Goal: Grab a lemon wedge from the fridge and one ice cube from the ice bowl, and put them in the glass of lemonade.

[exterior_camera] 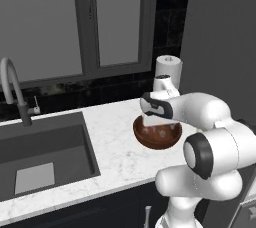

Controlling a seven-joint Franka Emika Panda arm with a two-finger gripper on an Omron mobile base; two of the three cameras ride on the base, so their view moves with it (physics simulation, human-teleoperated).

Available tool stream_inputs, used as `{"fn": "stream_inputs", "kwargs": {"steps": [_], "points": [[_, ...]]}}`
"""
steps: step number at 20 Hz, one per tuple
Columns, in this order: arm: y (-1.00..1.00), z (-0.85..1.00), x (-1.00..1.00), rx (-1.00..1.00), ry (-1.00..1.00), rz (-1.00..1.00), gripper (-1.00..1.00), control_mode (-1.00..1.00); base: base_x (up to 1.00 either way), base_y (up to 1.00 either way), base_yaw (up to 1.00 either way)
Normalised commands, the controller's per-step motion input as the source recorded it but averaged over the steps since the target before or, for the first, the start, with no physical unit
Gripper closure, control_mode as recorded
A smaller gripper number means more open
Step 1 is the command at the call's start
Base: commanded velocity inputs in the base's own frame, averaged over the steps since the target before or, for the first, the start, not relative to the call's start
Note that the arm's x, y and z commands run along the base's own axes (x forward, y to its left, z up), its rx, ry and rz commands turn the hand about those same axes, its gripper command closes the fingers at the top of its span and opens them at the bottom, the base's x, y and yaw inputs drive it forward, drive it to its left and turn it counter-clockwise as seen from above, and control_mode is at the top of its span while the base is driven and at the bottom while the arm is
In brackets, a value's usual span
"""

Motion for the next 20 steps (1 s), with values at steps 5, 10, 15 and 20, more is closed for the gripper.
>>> {"fn": "stream_inputs", "kwargs": {"steps": [5, 10, 15, 20], "points": [[0.0, -0.03, 0.05, 0.0, -0.1, 0.0, -1.0, -1.0, 0.0, 0.0, 0.0], [0.0, -0.3, 0.14, 0.0, -0.08, 0.0, -1.0, -1.0, 0.0, 0.0, 0.0], [0.0, -0.58, 0.06, 0.0, 0.0, 0.0, -1.0, -1.0, 0.0, 0.0, 0.0], [0.0, -0.33, 0.09, 0.0, 0.0, 0.0, -1.0, -1.0, 0.0, 0.0, 0.0]]}}
